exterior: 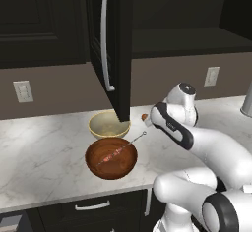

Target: Pick both bowls and place them on the counter. Then place the kebab skewer in one bowl and place the donut in the other bowl.

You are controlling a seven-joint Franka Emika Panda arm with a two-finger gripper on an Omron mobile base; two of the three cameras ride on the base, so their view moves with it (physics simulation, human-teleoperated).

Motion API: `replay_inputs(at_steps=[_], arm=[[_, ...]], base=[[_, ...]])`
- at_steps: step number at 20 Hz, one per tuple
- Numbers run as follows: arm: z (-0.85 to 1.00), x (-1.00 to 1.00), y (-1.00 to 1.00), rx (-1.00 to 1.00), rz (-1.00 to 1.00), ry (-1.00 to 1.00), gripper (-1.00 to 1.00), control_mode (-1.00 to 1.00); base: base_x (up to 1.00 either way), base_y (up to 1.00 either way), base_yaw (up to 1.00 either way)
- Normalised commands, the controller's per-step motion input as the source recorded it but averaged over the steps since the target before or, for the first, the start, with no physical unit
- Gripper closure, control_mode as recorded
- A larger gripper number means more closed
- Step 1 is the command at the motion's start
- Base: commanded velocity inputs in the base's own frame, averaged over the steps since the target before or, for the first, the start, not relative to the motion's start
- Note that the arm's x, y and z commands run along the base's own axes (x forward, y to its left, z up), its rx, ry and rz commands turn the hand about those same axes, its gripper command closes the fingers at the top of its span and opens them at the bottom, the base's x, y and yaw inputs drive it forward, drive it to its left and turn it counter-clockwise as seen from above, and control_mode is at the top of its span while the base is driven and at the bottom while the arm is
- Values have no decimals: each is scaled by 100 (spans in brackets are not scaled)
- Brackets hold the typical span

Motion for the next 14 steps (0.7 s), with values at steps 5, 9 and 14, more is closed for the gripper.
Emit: replay_inputs(at_steps=[5,9,14], arm=[[37,19,44,0,12,0,100,-100],[5,15,51,0,13,0,100,-100],[1,35,57,0,10,0,100,-100]], base=[[0,0,0],[0,0,0],[0,0,0]])
